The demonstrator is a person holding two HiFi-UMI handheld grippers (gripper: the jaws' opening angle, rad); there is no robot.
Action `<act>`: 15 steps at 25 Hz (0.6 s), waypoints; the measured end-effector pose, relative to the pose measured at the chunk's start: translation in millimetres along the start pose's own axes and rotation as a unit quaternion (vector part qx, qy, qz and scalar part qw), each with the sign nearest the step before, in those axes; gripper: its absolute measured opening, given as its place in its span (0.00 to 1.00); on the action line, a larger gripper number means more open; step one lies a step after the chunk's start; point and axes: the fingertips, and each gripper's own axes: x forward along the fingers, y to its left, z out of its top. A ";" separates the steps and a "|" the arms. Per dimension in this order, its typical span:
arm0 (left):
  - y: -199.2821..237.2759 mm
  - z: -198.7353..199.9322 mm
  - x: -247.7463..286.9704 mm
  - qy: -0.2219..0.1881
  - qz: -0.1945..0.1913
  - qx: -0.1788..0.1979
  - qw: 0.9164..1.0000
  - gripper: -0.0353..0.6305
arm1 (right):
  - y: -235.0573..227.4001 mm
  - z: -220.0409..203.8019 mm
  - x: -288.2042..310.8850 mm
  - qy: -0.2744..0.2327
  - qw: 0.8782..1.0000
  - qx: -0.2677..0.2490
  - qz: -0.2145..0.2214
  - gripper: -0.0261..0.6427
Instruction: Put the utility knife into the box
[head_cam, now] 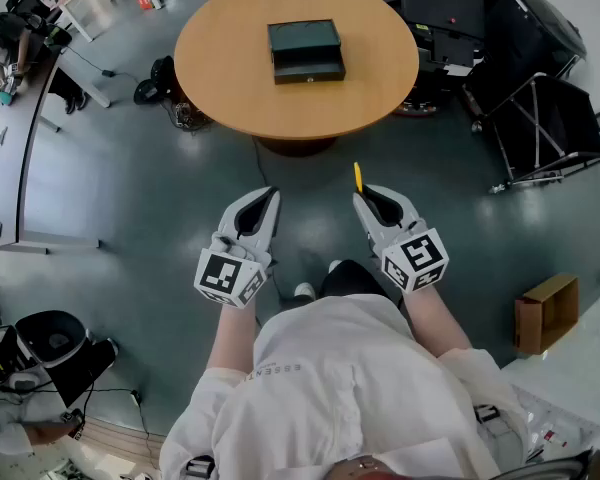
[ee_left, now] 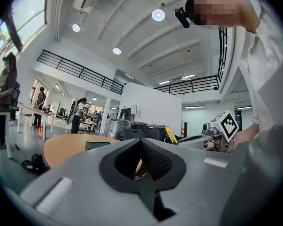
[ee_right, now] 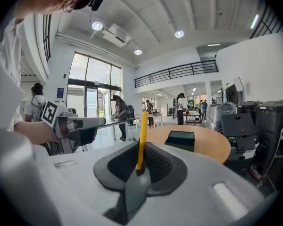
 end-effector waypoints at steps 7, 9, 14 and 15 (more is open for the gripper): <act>30.9 -18.8 31.9 0.001 -0.002 0.000 1.000 0.06 | -30.0 -9.9 37.0 0.010 1.000 0.013 0.007 0.10; 42.9 -18.0 48.5 0.001 0.006 0.000 1.000 0.06 | -45.6 -7.1 51.1 0.009 1.000 0.016 0.014 0.10; 72.6 -10.6 104.0 0.006 0.016 0.007 1.000 0.06 | -99.8 11.3 99.1 0.000 0.999 0.019 0.026 0.10; 78.7 -6.4 115.4 0.006 0.019 0.010 1.000 0.06 | -111.3 16.1 109.0 -0.002 0.999 0.018 0.029 0.10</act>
